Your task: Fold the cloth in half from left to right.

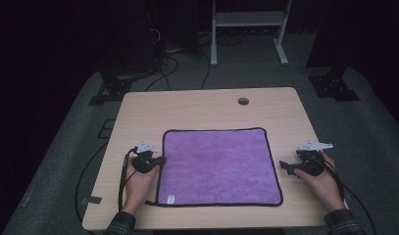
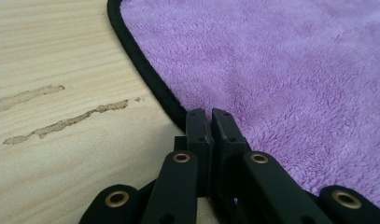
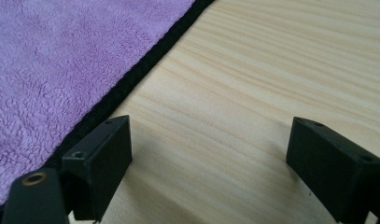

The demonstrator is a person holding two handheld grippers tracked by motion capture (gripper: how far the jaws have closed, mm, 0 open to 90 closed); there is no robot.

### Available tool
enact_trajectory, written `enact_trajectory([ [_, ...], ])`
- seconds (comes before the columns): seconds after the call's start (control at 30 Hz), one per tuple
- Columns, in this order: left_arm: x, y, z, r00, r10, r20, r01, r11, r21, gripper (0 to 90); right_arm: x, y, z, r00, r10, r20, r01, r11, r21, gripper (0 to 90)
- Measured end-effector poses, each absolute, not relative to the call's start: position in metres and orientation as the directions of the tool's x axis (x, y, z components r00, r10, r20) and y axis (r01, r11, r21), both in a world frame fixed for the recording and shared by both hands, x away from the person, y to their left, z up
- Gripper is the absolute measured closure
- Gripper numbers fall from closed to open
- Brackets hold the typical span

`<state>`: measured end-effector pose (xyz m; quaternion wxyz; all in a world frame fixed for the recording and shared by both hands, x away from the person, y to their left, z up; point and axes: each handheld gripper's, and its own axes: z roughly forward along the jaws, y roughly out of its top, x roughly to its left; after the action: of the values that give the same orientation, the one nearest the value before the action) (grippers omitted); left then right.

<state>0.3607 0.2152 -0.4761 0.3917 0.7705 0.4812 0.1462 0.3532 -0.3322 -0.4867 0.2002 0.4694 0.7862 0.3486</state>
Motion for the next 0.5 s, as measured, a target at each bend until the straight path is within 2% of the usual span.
enact_trajectory([
  [0.2,0.360,0.225,-0.472,0.500,0.845,-0.189,0.624,-0.200,0.755,87.1,0.354,-0.332,-0.487,-0.477,0.879,0.012,0.599,0.316,0.736,12.9],
  [0.5,0.360,0.233,-0.466,0.486,0.853,-0.188,0.624,-0.188,0.758,87.1,0.353,-0.333,-0.487,-0.475,0.880,0.011,0.601,0.315,0.734,11.2],
])
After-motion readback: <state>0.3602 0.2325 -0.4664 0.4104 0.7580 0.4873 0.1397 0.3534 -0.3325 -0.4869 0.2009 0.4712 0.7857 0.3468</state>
